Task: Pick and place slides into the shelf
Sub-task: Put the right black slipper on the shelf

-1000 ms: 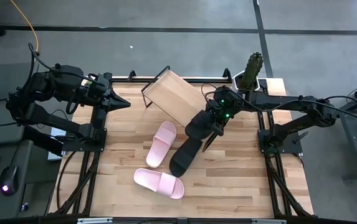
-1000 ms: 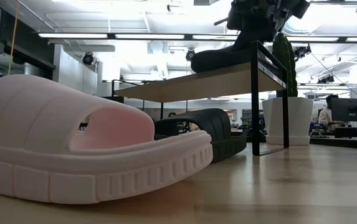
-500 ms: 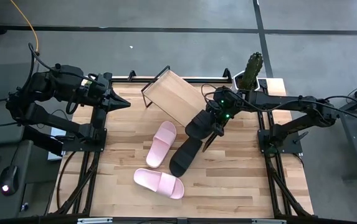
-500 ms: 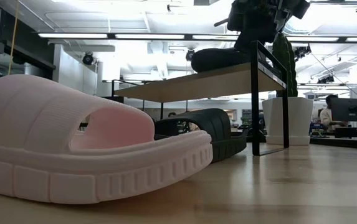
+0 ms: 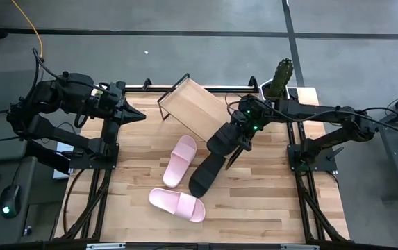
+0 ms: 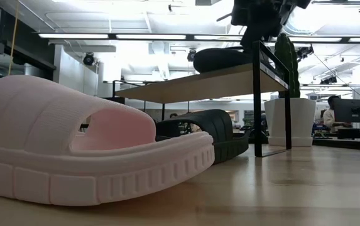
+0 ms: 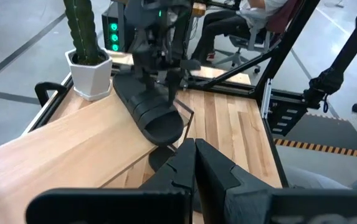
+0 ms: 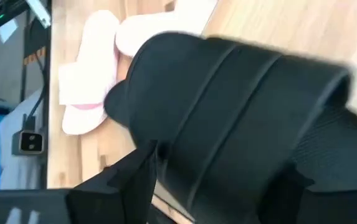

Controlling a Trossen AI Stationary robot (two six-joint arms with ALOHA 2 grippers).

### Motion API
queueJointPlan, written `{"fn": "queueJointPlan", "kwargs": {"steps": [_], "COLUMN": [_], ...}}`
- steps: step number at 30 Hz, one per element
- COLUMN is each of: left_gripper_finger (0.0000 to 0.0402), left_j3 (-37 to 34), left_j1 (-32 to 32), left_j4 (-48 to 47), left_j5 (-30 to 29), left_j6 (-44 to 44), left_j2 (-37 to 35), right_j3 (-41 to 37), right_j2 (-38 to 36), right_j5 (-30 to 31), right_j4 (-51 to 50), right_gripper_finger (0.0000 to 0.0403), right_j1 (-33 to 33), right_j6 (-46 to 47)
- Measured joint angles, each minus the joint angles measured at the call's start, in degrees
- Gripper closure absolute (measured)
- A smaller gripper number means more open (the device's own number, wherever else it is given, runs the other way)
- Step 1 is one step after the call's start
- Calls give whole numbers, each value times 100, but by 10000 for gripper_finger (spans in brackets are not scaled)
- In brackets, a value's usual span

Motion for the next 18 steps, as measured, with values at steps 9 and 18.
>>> {"fn": "queueJointPlan", "kwargs": {"steps": [9, 18], "left_gripper_finger": [401, 401], "left_j3": [-482, -504], "left_j1": [0, 0], "left_j4": [149, 213], "left_j5": [0, 0], "left_j6": [0, 0], "left_j2": [7, 7], "right_j3": [225, 636], "right_j2": [-21, -23], "right_j5": [459, 1083], "right_j4": [-86, -645], "right_gripper_finger": [192, 192], "right_j1": [0, 0], "right_j6": [-122, -151]}}
